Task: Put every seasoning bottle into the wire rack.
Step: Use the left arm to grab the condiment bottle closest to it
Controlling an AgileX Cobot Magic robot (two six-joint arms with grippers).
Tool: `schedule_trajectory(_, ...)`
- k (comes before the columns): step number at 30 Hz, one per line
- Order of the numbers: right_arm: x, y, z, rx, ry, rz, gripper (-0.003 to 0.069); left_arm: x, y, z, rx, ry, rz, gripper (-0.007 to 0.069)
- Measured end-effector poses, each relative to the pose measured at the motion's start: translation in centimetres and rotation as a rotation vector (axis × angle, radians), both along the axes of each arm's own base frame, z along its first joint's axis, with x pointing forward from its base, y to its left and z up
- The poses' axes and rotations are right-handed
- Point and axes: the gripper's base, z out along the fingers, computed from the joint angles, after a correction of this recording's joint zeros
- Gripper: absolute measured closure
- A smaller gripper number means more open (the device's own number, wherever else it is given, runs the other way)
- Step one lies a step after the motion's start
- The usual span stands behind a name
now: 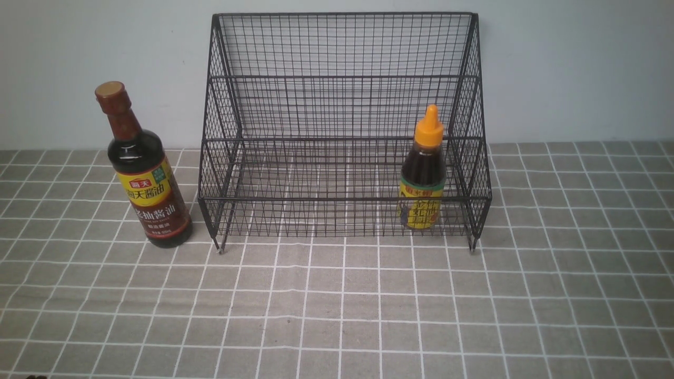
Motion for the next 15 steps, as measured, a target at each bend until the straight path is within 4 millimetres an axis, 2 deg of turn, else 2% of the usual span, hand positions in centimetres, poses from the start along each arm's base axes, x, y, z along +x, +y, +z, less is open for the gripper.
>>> schedule_trajectory(9,0.2,0.6,-0.7,-0.048,0.009,0.038,0.0672,0.0,0.0,0.0,0.000,0.000,0.000,0.0631)
schedule_trajectory(15,1.1,1.1,-2.7,-0.090,0.066,0.046,0.0672,0.0,0.0,0.0,0.000,0.000,0.000,0.0631)
